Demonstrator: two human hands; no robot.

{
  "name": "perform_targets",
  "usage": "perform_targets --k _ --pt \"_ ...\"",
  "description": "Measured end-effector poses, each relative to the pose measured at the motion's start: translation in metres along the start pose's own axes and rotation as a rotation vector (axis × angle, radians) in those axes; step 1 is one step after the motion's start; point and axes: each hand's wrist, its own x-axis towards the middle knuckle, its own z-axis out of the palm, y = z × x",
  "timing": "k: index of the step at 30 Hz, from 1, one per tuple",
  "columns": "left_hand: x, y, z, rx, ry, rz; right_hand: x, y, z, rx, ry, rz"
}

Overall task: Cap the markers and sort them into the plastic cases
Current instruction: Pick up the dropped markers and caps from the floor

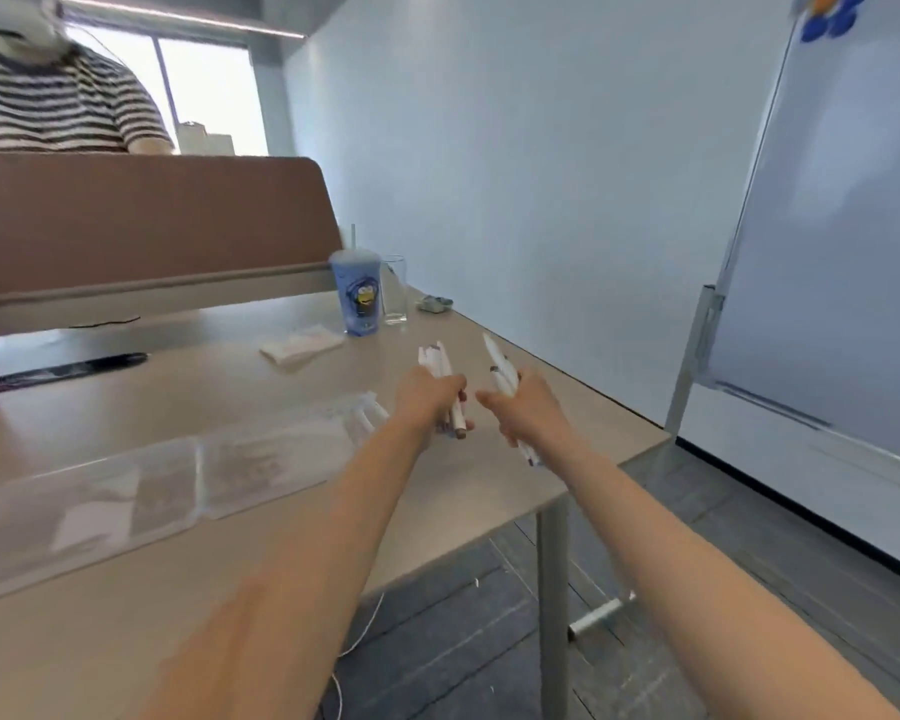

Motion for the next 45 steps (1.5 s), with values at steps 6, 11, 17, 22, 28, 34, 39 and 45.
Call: perform_targets --k 6,11,17,22,28,34,39,45 --pt "0.057 -0.006 -0.009 0.502 0.009 -0.065 0.057 -0.010 0.013 -0.416 -0.101 0.107" --pt "0.071 -0.018 -0.002 0.673 0.040 -0.040 0.068 -0.004 0.022 -0.641 -0.167 0.012" --pt "0.066 -0.018 0.007 0.681 0.080 -0.047 0.064 0.006 0.022 -0.695 -0.175 -0.160" --pt "0.061 -0.021 0.002 0.707 0.181 -0.008 0.060 0.005 0.012 -0.694 -0.156 -0.184" --pt "0.063 -0.021 -0.008 0.720 0.175 0.001 0.061 0.014 0.013 -0.659 -0.075 -0.199" --pt "0.059 -0.015 -0.010 0.946 0.137 0.096 0.059 0.013 0.013 -0.659 -0.079 -0.269" --pt "0.052 -0.014 -0.012 1.340 0.101 0.298 0.055 0.019 0.007 -0.663 -0.072 -0.276" --pt "0.064 -0.031 -0.007 1.373 -0.207 0.488 0.044 0.040 -0.004 -0.628 -0.019 -0.316"
